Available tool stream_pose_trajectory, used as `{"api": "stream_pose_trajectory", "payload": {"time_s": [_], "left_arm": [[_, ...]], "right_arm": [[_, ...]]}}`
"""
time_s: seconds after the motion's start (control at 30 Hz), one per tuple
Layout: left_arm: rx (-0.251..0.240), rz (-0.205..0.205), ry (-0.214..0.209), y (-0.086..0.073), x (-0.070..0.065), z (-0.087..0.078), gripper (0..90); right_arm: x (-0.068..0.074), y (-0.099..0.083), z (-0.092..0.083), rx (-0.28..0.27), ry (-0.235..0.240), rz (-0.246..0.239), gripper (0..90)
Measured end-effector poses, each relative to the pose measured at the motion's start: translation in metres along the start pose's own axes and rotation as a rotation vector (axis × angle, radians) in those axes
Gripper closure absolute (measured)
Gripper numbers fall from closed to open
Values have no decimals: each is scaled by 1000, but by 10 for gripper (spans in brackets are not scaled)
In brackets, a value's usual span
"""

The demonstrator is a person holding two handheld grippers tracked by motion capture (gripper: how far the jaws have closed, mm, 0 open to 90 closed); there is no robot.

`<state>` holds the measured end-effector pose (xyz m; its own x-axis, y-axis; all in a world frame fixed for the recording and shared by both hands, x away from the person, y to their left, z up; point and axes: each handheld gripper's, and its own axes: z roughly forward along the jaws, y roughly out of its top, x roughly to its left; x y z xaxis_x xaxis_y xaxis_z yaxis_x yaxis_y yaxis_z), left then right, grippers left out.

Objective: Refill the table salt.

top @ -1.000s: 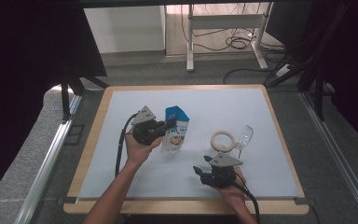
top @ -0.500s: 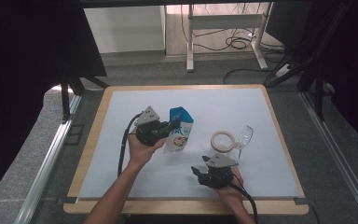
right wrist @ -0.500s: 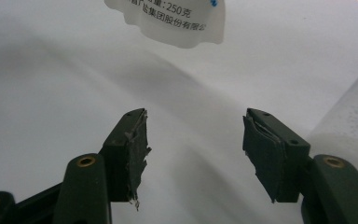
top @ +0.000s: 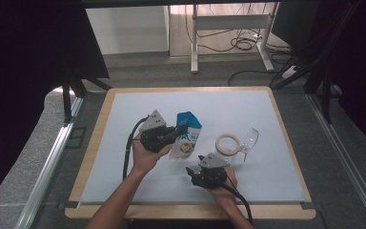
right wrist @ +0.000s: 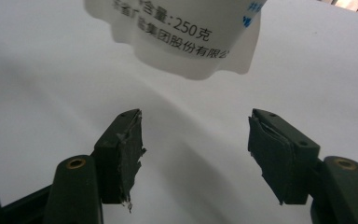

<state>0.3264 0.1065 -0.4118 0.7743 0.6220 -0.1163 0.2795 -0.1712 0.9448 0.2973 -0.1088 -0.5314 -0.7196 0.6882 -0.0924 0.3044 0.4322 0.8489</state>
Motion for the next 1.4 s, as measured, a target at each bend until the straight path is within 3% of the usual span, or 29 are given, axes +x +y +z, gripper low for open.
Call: {"api": "stream_pose_trajectory", "payload": {"time_s": [0.2, 0.53, 0.73, 1.17, 1.4], "left_arm": [[-3, -7, -16, -3, -6, 0, 899], [-7, -5, -37, 1, -11, -1, 898], [-2, -9, -52, 5, -11, 3, 898], [52, 0, -77, 15, -12, 26, 898], [65, -16, -91, 17, -10, 35, 898]], "right_arm": [[4, 5, 10, -1, -28, 13, 349], [7, 12, 16, -25, -75, -12, 348], [7, 15, 16, -60, -46, -56, 388], [0, 8, 5, -82, -10, -42, 455], [-1, 6, 2, -83, 12, -23, 495]]}}
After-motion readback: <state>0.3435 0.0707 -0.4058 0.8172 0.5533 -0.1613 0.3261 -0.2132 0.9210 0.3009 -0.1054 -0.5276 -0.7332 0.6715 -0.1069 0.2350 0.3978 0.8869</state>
